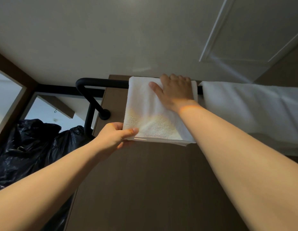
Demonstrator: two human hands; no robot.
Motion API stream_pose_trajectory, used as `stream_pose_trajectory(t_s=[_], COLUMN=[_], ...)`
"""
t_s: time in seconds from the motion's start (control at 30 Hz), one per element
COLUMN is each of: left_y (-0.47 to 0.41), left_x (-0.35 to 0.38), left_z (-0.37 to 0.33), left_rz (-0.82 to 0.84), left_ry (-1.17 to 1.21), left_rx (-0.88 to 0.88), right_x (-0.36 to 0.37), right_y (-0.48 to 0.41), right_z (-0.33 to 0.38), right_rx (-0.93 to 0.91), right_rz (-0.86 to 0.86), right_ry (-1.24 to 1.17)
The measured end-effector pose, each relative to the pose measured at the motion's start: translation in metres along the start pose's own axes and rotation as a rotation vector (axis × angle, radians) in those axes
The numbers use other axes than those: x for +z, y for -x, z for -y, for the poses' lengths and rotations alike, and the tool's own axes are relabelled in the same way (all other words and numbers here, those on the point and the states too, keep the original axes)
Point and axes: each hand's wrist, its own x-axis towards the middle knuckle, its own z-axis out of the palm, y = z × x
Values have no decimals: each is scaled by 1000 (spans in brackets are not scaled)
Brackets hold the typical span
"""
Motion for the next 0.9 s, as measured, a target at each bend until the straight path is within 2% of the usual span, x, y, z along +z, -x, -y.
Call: stream_pose_trajectory(t_s=[0.1, 0.33, 0.57, 0.9], left_y=[-1, -1, 0, 3], left_x=[-2, 0, 17, 18], left_z=[3, 3, 2, 1], left_rz=[6, -16, 13, -4], left_ry=[18, -30, -46, -92], left_rx=[14, 20, 38, 44], right_x=[7, 9, 3, -11], right_y=[2, 0, 5, 11], right_z=[-2, -6, -25, -21], right_rx=[-24, -43, -41, 10], right_rz=[-89, -106, -83, 41], right_ry=[37, 36, 60, 13])
